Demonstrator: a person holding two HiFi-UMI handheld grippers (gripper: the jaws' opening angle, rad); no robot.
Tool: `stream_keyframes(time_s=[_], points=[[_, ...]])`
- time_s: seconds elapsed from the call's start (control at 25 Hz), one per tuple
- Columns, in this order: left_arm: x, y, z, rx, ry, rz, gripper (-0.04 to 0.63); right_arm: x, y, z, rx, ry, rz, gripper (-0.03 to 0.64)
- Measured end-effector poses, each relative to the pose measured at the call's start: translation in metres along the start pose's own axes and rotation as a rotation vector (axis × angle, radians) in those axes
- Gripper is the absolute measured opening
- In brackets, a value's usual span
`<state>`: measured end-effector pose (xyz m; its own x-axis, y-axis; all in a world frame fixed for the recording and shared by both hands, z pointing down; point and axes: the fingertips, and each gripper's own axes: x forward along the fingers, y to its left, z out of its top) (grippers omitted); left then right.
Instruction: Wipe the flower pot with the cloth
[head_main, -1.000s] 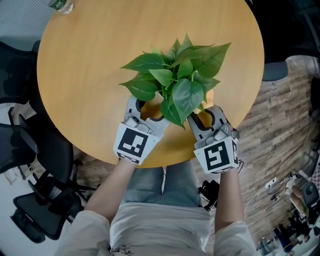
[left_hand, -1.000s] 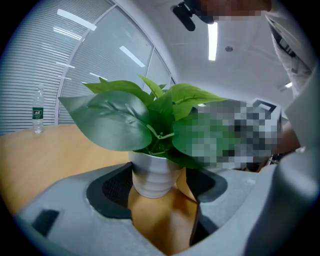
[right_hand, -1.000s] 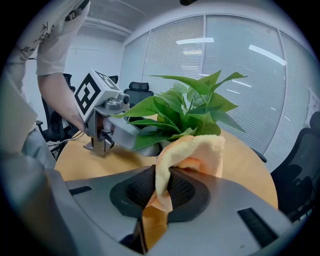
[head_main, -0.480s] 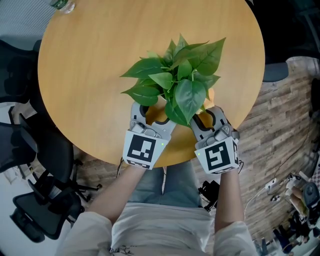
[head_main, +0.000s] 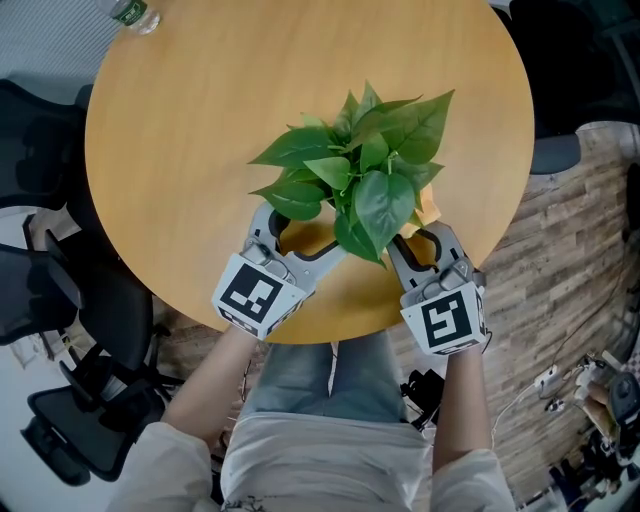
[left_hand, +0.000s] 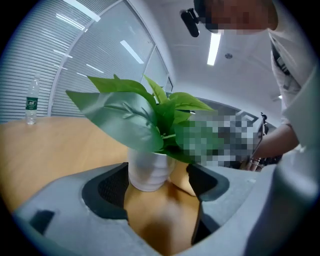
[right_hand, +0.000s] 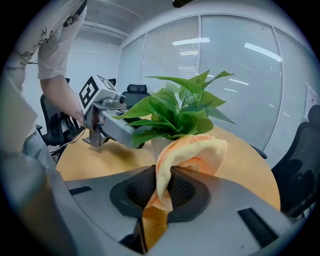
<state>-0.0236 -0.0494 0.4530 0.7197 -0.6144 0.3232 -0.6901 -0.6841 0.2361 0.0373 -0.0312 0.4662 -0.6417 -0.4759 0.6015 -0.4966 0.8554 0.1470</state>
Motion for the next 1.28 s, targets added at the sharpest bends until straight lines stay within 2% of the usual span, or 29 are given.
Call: stream_keyframes(time_s=[0.16,0.32,0.44,0.56,0.8,0.92,1.12,1.28], points=[[-0.012,0.012,-0.009,0.089,0.054,-0.075,0.371,0.001,-0.001,-0.001,0.007,0.000,-0.002,0.054],[-0.006,0.029,-0.005,0.109,0.070,-0.147,0.371,0.000,-0.007,-0.003,0.025,0.003,-0.018,0.055],[0.002,0.023,0.001,0.123,0.074,-0.252,0.374,-0.001,-0.012,-0.005,0.028,0.011,-0.036,0.054],[0.008,0.020,0.010,0.153,0.043,-0.352,0.377,0.000,-0.018,-0.004,0.025,0.016,-0.046,0.054],[0.013,0.016,0.022,0.154,0.038,-0.455,0.396,0.003,-0.023,0.001,0.022,0.014,-0.056,0.054],[0.018,0.015,0.025,0.169,0.037,-0.487,0.417,0.004,-0.024,0.001,0.026,0.014,-0.056,0.054],[0.020,0.015,0.027,0.177,0.015,-0.491,0.422,0.005,-0.019,0.003,0.016,0.011,-0.056,0.055],[0.020,0.015,0.026,0.169,0.005,-0.471,0.420,0.002,-0.035,-0.005,0.052,0.036,-0.110,0.054]])
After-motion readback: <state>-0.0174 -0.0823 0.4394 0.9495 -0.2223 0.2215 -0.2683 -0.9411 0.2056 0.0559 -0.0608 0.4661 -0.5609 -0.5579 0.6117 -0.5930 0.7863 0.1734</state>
